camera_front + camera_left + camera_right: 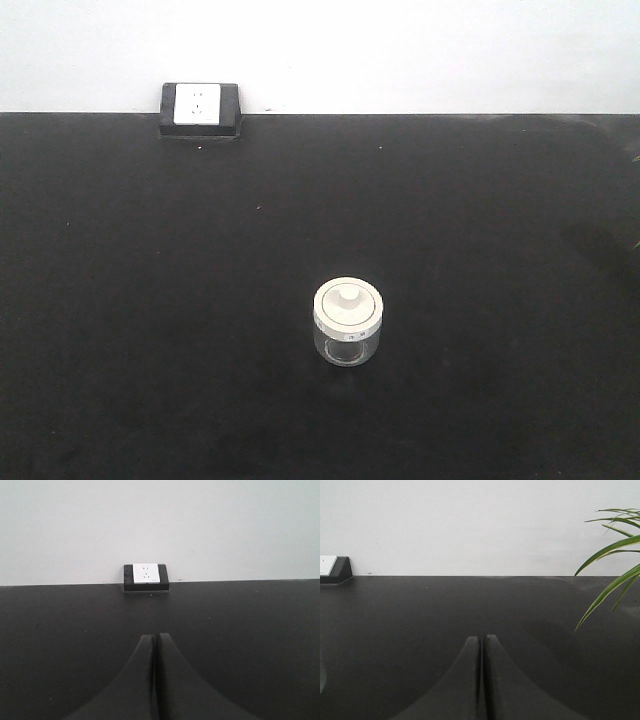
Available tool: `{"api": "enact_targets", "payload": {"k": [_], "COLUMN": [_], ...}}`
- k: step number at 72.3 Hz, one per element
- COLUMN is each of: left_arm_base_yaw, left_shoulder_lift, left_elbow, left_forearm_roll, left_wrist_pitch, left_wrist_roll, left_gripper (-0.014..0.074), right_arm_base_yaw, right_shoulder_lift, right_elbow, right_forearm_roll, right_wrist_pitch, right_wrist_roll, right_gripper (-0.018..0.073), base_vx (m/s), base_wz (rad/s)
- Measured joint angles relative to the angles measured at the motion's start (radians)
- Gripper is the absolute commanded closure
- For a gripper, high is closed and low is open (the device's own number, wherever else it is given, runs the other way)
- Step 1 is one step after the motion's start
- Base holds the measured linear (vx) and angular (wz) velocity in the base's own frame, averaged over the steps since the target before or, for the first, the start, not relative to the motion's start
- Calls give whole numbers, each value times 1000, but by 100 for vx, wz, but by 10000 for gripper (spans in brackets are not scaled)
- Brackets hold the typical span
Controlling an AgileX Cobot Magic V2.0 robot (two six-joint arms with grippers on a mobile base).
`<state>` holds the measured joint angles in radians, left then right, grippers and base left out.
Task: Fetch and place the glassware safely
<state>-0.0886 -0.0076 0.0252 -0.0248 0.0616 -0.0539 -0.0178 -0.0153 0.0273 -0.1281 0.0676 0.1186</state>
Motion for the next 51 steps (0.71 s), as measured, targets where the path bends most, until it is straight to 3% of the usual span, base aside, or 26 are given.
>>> {"api": "enact_targets", "payload": {"k": [51], "left_arm_base_yaw": [0], "left_shoulder_lift": [0], "left_elbow": [0], "left_forearm_roll": [0], "left_wrist_pitch": [0], "left_wrist_roll": [0], "left_gripper": [603], "right_arm_base_yaw": [0], "right_shoulder_lift": [0], "right_elbow": [0], "right_forearm_roll": [0], "right_wrist_pitch": [0], "right_wrist_roll": [1], "right_gripper": [567], "base_vx": [0], "base_wz": [0]}}
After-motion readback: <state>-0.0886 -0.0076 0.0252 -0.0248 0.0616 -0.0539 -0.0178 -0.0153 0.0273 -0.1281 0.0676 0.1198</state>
